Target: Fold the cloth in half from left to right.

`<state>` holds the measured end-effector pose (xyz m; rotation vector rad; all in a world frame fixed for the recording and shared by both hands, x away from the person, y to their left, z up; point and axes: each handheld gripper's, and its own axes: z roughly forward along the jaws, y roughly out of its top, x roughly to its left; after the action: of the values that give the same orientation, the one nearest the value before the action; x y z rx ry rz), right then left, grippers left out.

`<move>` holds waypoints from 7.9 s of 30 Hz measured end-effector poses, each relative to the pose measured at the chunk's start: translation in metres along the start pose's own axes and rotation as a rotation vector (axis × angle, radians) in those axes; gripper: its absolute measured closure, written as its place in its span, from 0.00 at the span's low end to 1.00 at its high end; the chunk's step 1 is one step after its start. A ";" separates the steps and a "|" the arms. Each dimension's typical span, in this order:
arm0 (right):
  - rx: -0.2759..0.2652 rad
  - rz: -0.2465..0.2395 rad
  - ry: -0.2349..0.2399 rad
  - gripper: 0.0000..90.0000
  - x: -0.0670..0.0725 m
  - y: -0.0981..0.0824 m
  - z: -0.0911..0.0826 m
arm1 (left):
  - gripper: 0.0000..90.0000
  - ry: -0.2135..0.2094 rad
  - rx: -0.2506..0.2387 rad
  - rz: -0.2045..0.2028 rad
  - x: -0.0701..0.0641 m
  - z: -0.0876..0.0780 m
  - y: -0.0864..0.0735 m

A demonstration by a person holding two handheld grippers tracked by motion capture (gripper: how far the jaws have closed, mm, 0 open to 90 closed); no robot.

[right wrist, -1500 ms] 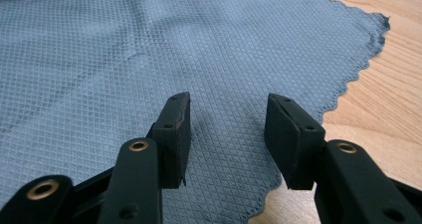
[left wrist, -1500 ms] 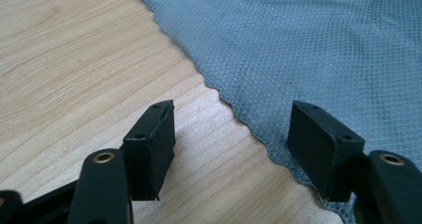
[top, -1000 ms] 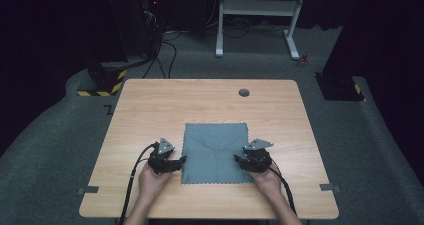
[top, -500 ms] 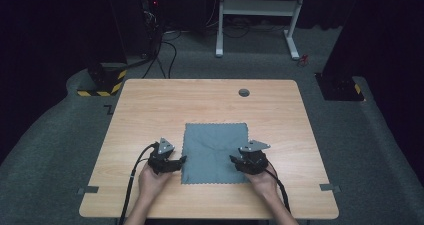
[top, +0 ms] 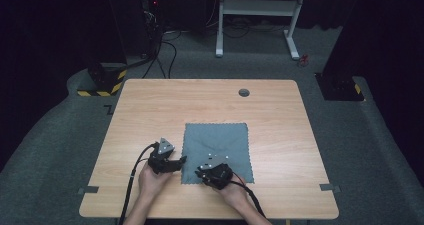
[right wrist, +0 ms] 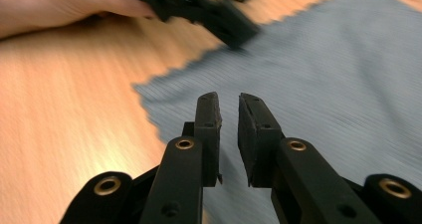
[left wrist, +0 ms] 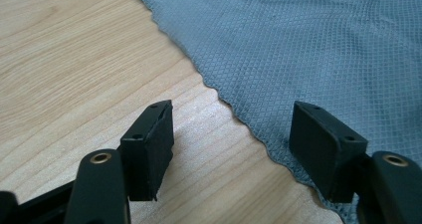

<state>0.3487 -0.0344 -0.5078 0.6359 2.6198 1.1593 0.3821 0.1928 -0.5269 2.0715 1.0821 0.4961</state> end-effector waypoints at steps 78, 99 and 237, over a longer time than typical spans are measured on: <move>-0.065 -0.060 0.005 1.00 0.053 0.016 0.017 | 1.00 0.008 -0.027 -0.170 0.064 0.058 0.096; -0.088 -0.038 0.018 1.00 0.049 0.014 0.005 | 1.00 0.004 -0.031 -0.075 0.043 0.058 0.112; 0.038 0.207 -0.208 0.80 -0.084 -0.081 -0.072 | 0.49 -0.041 0.072 0.135 -0.092 0.034 0.046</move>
<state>0.3733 -0.1688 -0.5191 0.9978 2.4503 1.0346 0.3756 0.0855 -0.5151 2.2186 0.9529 0.4856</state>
